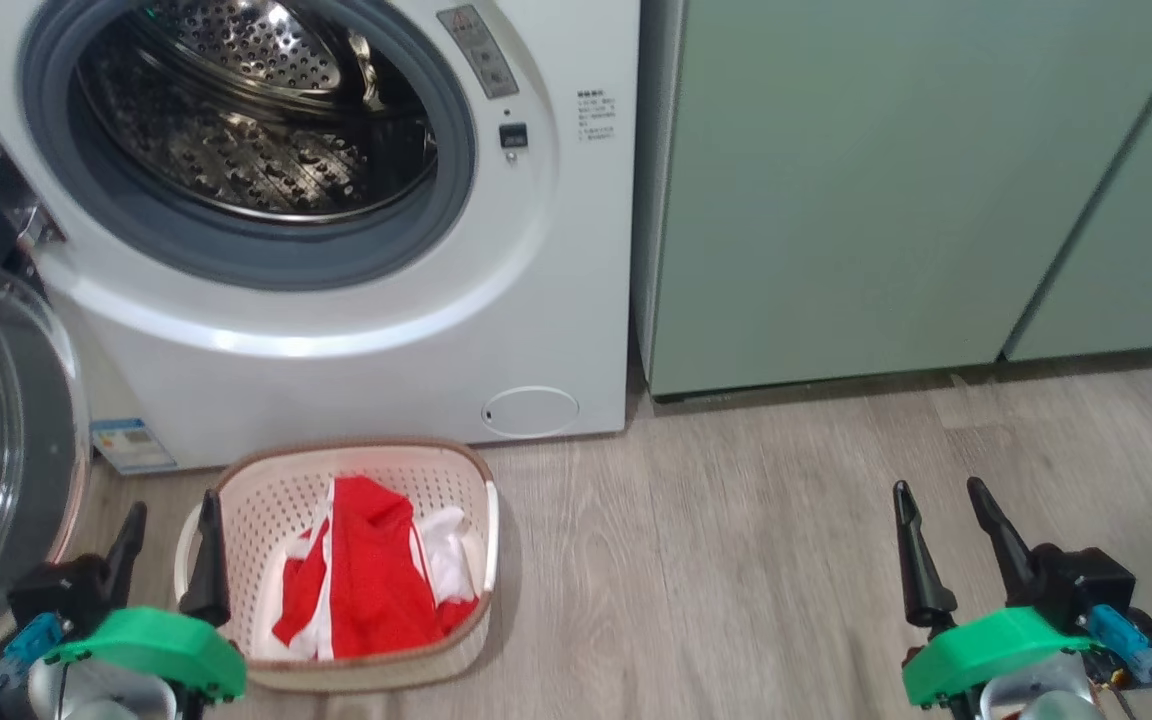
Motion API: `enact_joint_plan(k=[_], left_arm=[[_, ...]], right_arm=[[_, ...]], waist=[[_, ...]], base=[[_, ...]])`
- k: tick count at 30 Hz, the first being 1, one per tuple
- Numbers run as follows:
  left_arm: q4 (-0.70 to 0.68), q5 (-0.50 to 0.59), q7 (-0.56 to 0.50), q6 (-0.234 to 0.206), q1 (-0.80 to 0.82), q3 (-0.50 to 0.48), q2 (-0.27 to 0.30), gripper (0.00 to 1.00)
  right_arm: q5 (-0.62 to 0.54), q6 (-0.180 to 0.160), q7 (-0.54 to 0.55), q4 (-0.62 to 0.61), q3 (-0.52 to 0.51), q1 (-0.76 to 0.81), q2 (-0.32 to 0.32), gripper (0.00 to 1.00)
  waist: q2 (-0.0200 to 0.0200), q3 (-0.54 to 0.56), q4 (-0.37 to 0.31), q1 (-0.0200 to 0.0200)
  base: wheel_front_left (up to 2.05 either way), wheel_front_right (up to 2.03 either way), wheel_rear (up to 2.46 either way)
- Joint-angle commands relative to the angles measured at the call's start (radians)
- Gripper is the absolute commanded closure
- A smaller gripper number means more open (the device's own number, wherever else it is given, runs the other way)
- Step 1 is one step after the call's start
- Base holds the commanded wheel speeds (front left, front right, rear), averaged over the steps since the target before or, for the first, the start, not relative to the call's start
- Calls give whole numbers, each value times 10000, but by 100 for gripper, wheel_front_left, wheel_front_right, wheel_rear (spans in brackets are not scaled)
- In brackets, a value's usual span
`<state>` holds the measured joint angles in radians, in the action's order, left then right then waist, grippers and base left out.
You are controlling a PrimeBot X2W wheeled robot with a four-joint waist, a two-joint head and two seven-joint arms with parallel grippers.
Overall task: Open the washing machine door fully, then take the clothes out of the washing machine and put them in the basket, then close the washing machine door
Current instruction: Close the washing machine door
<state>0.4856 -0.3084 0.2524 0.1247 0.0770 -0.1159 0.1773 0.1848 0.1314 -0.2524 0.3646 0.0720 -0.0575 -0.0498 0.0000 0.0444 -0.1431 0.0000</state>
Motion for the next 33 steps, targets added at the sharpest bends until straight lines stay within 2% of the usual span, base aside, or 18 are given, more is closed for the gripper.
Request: enact_joint_plan(k=[1, 8, 22, 27, 33], left_arm=[[-355, -7, 93, 59, 506, -286, 264, 0], [-419, 25, 93, 59, 457, -269, 179, 0], [-442, 86, 93, 59, 385, -174, 48, 0], [-536, 228, 93, 59, 361, -188, -63, 0], [-668, 537, 93, 29, 410, -115, -193, 0]], right_arm=[[66, -7, -94, -335, 221, -229, -5, 0], [69, -7, -94, -324, 213, -202, -5, 0], [46, -7, -94, -312, 152, -188, -5, 0], [69, -7, -94, -318, 144, -95, -5, 0], [181, -7, -94, -361, 201, -32, -5, 0]], waist=[[0, 2, -1, 0], [0, 56, 22, 0], [0, 158, 174, 0], [0, 249, 537, 0], [0, 268, 1382, 0]], base=[[-158, 158, 0], [-100, 100, 0], [0, 0, 0], [0, 0, 0], [0, 0, 0]])
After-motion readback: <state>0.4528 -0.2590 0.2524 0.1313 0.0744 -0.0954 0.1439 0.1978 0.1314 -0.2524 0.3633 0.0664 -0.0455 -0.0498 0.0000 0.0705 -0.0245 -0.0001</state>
